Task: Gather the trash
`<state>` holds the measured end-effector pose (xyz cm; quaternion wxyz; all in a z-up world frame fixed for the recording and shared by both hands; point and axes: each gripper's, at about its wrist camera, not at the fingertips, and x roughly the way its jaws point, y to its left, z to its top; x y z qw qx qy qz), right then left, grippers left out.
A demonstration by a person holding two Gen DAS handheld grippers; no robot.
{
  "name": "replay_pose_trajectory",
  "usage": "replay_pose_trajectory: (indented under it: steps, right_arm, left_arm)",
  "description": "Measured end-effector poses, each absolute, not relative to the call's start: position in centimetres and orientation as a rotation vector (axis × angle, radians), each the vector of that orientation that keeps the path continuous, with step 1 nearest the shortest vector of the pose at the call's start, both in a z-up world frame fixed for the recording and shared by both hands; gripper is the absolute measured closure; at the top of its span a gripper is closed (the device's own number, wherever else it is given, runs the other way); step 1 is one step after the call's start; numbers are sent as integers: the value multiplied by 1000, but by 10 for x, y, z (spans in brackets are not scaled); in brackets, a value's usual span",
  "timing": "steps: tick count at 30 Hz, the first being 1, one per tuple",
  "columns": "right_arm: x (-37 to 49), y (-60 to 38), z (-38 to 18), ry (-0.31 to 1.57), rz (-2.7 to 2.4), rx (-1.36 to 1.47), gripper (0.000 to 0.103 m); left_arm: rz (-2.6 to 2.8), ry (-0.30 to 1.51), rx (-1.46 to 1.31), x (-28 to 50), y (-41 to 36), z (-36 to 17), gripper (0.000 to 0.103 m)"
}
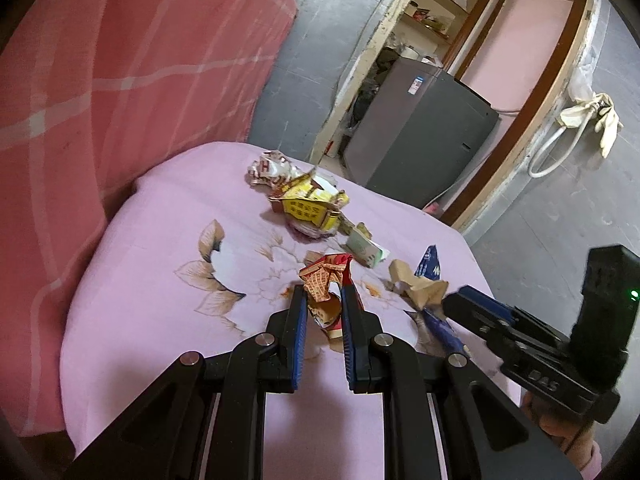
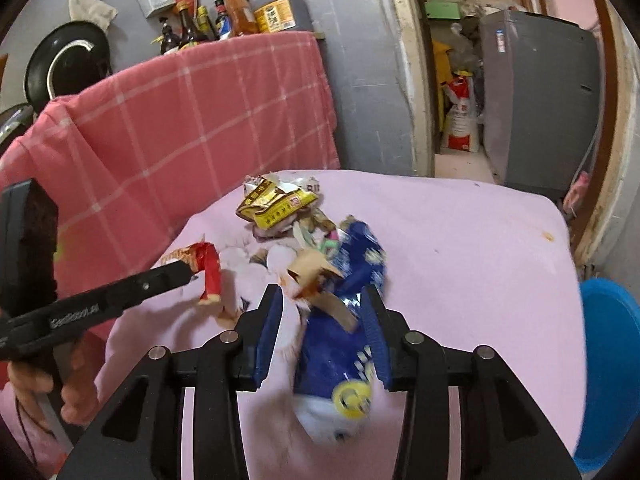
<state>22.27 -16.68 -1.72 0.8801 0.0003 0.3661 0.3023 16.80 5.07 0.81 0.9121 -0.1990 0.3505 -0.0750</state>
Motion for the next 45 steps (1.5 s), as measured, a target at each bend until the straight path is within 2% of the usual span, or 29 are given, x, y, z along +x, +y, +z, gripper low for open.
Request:
replay_pose_trajectory:
  steps: [4,6,7,9,11,15,33,40,43,44,45]
  right_arm:
    - [230,-151,-24,773,617,-42,65]
    - [231,-150,-26,771,602,-61,81]
    - [231,-149,-27,770,593,-72,82]
    - [229,-151,-27,760,602,-73,91]
    - [226,-154,-24,746,611,-70,96]
    - [221,-160,-19,726,626,-52,98]
    - [194,-177,41,503,675,48,99]
    - [195,-172,28,570,697,7,98]
    - [196,-167,8,653,728,17,89]
    - [195,-166,2,673,740,22,78]
    - [194,-164,-4,694,754,29,73]
  left_arm:
    - [-143,714,-415,167,56,11,90]
    - [-142,707,-412,167,55,12,90]
    - [-142,701,-407,166,55,14,90]
    - [-145,689,-399,165,53,16,90]
    - [-153,682,-397,165,51,18,90]
    - [-167,671,-397,166,45,22,90]
    - [-185,539,-361,163,35,50,90]
    - [-159,552,-359,164,44,45,90]
    - [-130,578,-368,161,52,36,90]
    - [-115,588,-376,160,56,32,90]
    - [-104,594,-379,158,60,29,90]
